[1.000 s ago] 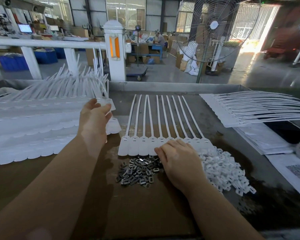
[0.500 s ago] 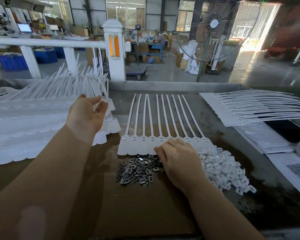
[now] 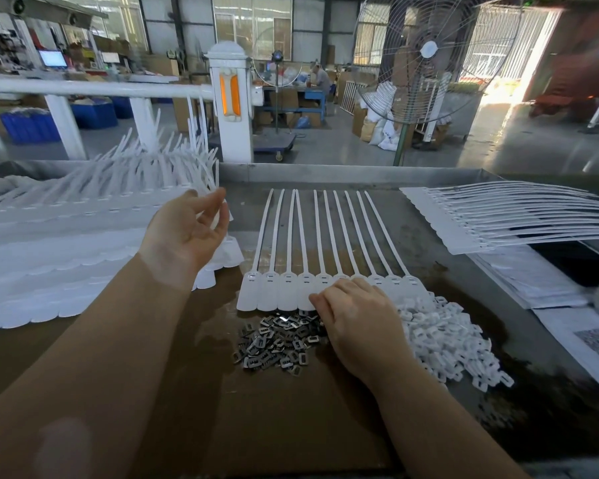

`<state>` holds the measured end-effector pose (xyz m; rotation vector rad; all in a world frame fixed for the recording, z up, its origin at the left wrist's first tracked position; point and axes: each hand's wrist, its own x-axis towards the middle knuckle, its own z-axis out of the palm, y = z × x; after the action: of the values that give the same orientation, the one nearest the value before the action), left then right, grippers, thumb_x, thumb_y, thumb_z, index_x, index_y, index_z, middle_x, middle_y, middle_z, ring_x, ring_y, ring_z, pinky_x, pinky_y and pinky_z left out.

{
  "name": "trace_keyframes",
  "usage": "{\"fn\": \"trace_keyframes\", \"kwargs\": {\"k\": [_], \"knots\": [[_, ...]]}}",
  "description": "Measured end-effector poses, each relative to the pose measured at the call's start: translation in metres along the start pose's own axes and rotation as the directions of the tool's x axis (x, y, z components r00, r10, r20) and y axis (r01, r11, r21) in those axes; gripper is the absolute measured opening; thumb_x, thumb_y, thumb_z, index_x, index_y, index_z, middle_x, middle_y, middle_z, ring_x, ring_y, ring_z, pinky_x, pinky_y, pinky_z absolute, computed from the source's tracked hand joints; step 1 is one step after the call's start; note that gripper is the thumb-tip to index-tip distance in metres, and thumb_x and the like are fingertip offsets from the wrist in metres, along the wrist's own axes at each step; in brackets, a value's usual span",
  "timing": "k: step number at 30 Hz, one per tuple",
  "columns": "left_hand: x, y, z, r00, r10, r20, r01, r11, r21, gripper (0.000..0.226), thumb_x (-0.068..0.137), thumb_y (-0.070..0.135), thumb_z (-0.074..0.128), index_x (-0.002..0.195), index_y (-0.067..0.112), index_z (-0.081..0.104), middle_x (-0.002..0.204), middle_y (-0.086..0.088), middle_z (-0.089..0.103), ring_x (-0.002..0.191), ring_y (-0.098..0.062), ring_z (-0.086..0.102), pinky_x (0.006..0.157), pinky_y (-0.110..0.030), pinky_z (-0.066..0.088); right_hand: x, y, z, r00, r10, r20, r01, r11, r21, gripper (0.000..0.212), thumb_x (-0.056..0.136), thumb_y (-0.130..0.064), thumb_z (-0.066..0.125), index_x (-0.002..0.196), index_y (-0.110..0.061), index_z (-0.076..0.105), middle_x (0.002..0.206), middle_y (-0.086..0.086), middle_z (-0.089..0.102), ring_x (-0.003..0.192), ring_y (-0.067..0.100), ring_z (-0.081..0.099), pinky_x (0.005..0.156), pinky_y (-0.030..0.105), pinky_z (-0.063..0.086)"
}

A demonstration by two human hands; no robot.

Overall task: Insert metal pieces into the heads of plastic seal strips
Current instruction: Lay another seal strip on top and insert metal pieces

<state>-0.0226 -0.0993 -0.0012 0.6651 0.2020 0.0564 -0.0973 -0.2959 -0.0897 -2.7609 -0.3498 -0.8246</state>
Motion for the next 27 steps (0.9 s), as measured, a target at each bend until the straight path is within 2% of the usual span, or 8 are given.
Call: {"fn": "trace_keyframes", "kwargs": {"k": [4,7,11,15,18,20,22,27], "knots": [[-0.012,-0.019,0.012,0.992,-0.067,0.109,0.063,0.997,0.032,0.047,0.088,-0.008,0.052,0.132,0.006,0.046,0.114,-0.013,0.058,0.083,-0.014,0.069,0.075,-0.024,0.057,-0.001,0.000,0.001,1.000,-0.004,-0.026,0.004,1.000,-0.002,0.049,0.093,-0.038,0.029,0.072,-0.012,0.066,0.076,0.002,0.066,0.074,0.019,0.059,0.070,0.030,0.046],[-0.021,-0.039,0.013,0.977,-0.118,0.178,0.071,0.966,0.247,0.036,0.089,-0.004,0.054,0.123,0.009,0.053,0.102,-0.005,0.063,0.084,-0.013,0.068,0.068,-0.024,0.054,-0.002,0.001,0.002,1.000,-0.006,-0.020,0.006,1.000,-0.006,0.049,0.094,-0.037,0.031,0.073,-0.011,0.067,0.078,0.003,0.067,0.076,0.021,0.060,0.071,0.032,0.047],[-0.024,-0.056,0.007,0.995,-0.066,0.077,0.027,0.904,0.427,0.024,0.088,0.001,0.059,0.107,0.014,0.064,0.089,0.000,0.069,0.090,-0.013,0.063,0.071,-0.025,0.052,-0.003,0.002,0.002,0.999,-0.014,-0.046,0.014,1.000,-0.001,0.048,0.094,-0.036,0.032,0.072,-0.011,0.066,0.077,0.003,0.067,0.075,0.020,0.061,0.070,0.032,0.047],[-0.022,-0.056,-0.001,0.981,0.149,-0.123,-0.079,0.889,0.451,0.028,0.088,0.009,0.062,0.113,0.022,0.060,0.121,-0.006,0.057,0.104,-0.018,0.058,0.084,-0.025,0.049,-0.002,0.002,0.002,0.998,-0.014,-0.056,0.014,1.000,-0.006,0.048,0.093,-0.036,0.032,0.070,-0.011,0.066,0.075,0.002,0.067,0.073,0.020,0.061,0.069,0.030,0.047],[-0.025,-0.054,-0.003,0.968,0.196,-0.156,-0.113,0.898,0.426,0.041,0.088,0.012,0.064,0.127,0.020,0.054,0.119,0.000,0.053,0.086,-0.009,0.056,0.080,-0.020,0.048,-0.001,0.003,0.002,0.998,-0.006,-0.060,0.006,1.000,-0.008,0.048,0.093,-0.036,0.031,0.070,-0.012,0.066,0.075,0.002,0.067,0.072,0.019,0.061,0.069,0.030,0.047],[-0.028,-0.056,-0.003,0.976,0.182,-0.124,-0.110,0.891,0.441,0.045,0.088,0.012,0.064,0.131,0.016,0.051,0.115,0.005,0.056,0.084,-0.004,0.054,0.088,-0.020,0.047,-0.001,0.003,0.002,0.998,-0.002,-0.059,0.002,1.000,-0.006,0.048,0.093,-0.036,0.032,0.070,-0.012,0.066,0.074,0.001,0.066,0.071,0.019,0.060,0.068,0.029,0.046],[-0.033,-0.061,-0.003,0.987,0.135,-0.086,-0.082,0.890,0.449,0.043,0.088,0.012,0.064,0.130,0.015,0.052,0.123,0.001,0.057,0.098,-0.011,0.057,0.098,-0.025,0.043,-0.001,0.003,0.003,0.998,0.003,-0.067,-0.003,1.000,0.001,0.046,0.093,-0.035,0.034,0.068,-0.011,0.065,0.072,0.001,0.066,0.069,0.019,0.060,0.067,0.030,0.045],[-0.052,-0.083,0.003,0.999,0.031,0.010,-0.032,0.829,0.558,0.039,0.084,0.020,0.068,0.122,0.021,0.059,0.121,0.002,0.060,0.104,-0.011,0.056,0.104,-0.035,0.040,0.000,0.001,0.000,0.984,0.081,-0.159,-0.065,0.992,0.105,0.034,0.095,-0.027,0.043,0.075,-0.009,0.064,0.068,0.003,0.064,0.065,0.023,0.059,0.064,0.032,0.046]]}}
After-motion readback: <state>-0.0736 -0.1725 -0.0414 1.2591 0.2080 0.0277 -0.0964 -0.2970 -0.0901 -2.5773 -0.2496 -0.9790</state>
